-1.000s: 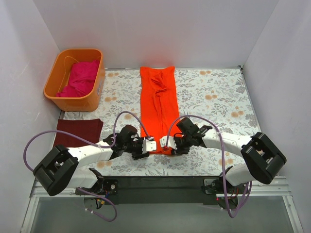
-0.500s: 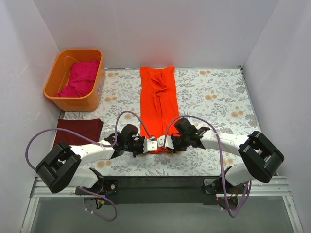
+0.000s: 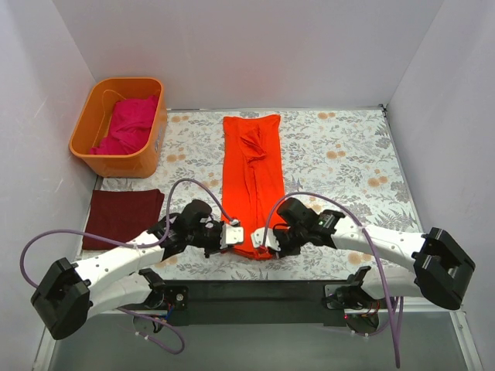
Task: Fold and stack the t-shirts
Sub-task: Fold the tshirt
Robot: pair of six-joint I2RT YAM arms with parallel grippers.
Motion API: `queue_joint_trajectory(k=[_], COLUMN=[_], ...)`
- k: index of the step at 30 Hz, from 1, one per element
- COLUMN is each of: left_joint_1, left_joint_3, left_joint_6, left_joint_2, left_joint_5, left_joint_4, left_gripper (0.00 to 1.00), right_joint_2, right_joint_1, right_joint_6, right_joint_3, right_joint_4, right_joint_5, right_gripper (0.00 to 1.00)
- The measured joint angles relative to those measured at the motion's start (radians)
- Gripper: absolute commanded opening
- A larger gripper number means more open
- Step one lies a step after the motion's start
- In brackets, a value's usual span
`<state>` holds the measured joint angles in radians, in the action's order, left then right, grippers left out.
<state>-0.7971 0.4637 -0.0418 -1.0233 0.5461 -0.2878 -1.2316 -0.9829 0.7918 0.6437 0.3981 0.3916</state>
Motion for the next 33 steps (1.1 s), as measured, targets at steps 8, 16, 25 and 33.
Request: queue_joint_trajectory(k=[8,16,25,33], left_joint_1=[0.172,0.325,0.427,0.490], left_joint_3=[0.124,0.327,0.611,0.869], left_joint_6=[0.040,0.135,0.226,0.269], left_joint_2=[-0.072,-0.345,-0.697,-0.937], left_joint_5=[0.044,0.068,0.079,0.083], left_joint_4=[-0.041,0.017,0.083,0.112], left_gripper=[0.00,0.00,0.00,0.00], right_joint_2=[-0.094,-0.259,-0.520,-0.737], right_joint_1=[0.166,0.327,0.465,0.518], right_joint_6=[0.065,0.231,0.359,0.410], right_joint_3=[0.202,0.359,0.634,0.850], right_joint_4=[0.028,0.057,0.074,0.075], right_joint_5=[0.024,0.062,0.121,0.135], right_gripper=[0.01,0.01,0.01,0.01])
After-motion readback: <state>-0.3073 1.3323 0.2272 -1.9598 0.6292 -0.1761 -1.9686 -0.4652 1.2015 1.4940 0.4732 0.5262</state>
